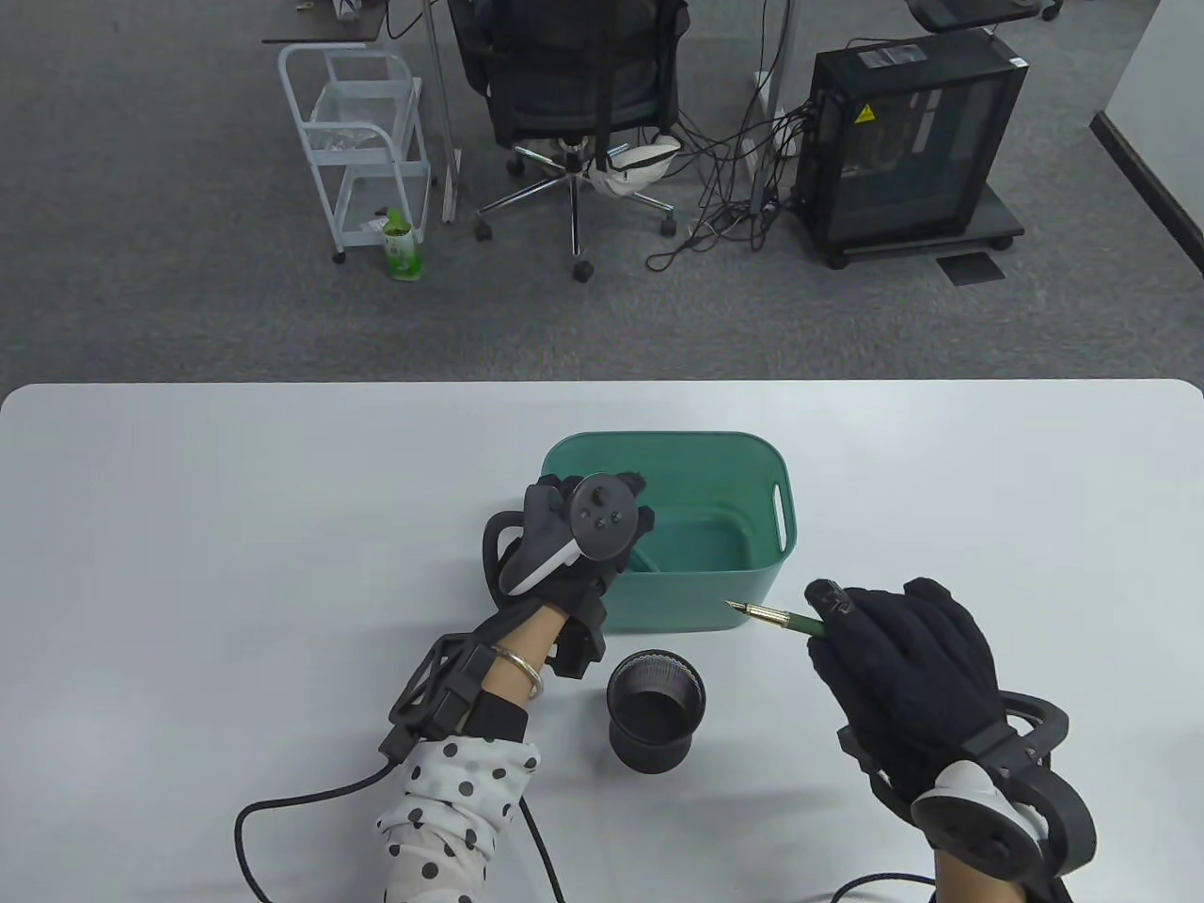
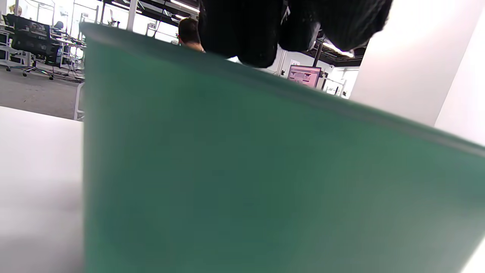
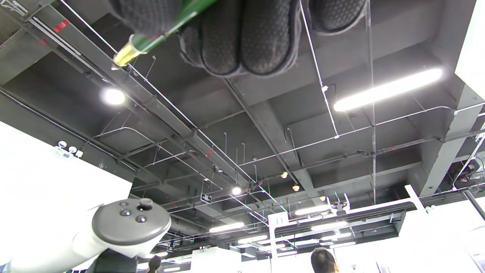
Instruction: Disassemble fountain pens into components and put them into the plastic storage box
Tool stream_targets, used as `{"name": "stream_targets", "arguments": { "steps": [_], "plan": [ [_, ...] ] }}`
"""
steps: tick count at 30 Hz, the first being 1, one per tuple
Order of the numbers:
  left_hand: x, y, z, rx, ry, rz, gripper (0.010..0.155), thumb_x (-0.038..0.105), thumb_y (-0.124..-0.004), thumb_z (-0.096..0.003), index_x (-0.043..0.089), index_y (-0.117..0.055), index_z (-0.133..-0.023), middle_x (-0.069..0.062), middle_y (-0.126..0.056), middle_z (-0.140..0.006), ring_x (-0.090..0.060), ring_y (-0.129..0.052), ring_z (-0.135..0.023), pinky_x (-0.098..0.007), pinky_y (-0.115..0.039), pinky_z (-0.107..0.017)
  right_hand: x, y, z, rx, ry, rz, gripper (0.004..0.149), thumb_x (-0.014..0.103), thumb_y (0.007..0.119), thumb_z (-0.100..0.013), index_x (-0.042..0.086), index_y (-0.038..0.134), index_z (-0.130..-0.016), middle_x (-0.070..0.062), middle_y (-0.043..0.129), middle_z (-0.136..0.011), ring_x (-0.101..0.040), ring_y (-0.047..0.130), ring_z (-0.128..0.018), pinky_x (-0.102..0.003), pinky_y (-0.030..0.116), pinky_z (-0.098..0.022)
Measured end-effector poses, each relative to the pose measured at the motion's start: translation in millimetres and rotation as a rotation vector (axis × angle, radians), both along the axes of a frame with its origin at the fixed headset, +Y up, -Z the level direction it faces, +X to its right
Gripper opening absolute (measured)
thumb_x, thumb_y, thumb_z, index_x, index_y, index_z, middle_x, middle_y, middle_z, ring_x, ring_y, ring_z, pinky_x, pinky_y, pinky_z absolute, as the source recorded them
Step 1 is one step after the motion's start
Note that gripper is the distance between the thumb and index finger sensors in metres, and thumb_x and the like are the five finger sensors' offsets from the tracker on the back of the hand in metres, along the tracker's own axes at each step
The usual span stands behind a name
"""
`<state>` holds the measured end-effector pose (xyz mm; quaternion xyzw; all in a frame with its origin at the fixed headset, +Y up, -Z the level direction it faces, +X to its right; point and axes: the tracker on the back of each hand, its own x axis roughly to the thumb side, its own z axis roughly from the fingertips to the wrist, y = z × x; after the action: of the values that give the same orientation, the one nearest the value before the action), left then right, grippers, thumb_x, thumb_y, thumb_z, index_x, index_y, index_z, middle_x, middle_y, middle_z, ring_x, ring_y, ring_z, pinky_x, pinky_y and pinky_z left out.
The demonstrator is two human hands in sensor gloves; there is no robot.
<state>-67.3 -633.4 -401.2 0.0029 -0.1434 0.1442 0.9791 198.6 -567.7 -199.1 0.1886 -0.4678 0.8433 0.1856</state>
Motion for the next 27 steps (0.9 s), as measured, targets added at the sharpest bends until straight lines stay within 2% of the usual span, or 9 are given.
{"name": "stream_targets", "arguments": {
  "steps": [10, 21, 27],
  "plan": [
    [-7, 13, 17, 0.048, -0.061, 0.037, 0.063, 0.051, -0.068, -0.0663, 0.021, -0.058, -0.12, -0.01, -0.066, -0.125, -0.033, -0.061, -0.115, -0.06, -0.034, -0.089, -1, 0, -2, -0.007, -0.007, 0.011, 0.044, 0.049, 0.07, -0.055, 0.032, 0.085, -0.093, 0.006, 0.088, -0.084, -0.012, 0.089, -0.074, -0.047, 0.064, -0.074],
    [-11, 20, 70, 0.201, -0.212, -0.033, 0.07, 0.055, -0.064, -0.0663, 0.015, -0.055, -0.123, -0.014, -0.063, -0.127, -0.036, -0.058, -0.117, -0.057, -0.037, -0.088, -5, -3, -5, -0.023, -0.017, 0.038, 0.044, 0.049, 0.07, -0.055, 0.033, 0.085, -0.093, 0.006, 0.088, -0.084, -0.012, 0.089, -0.074, -0.047, 0.064, -0.074],
    [-18, 21, 102, 0.311, -0.254, -0.046, 0.072, 0.056, -0.064, -0.0661, 0.014, -0.055, -0.123, -0.013, -0.064, -0.127, -0.036, -0.06, -0.116, -0.055, -0.039, -0.088, -9, -5, -7, -0.034, -0.018, 0.058, 0.044, 0.049, 0.07, -0.055, 0.033, 0.085, -0.093, 0.006, 0.088, -0.084, -0.012, 0.089, -0.074, -0.047, 0.064, -0.074]
  ]
}}
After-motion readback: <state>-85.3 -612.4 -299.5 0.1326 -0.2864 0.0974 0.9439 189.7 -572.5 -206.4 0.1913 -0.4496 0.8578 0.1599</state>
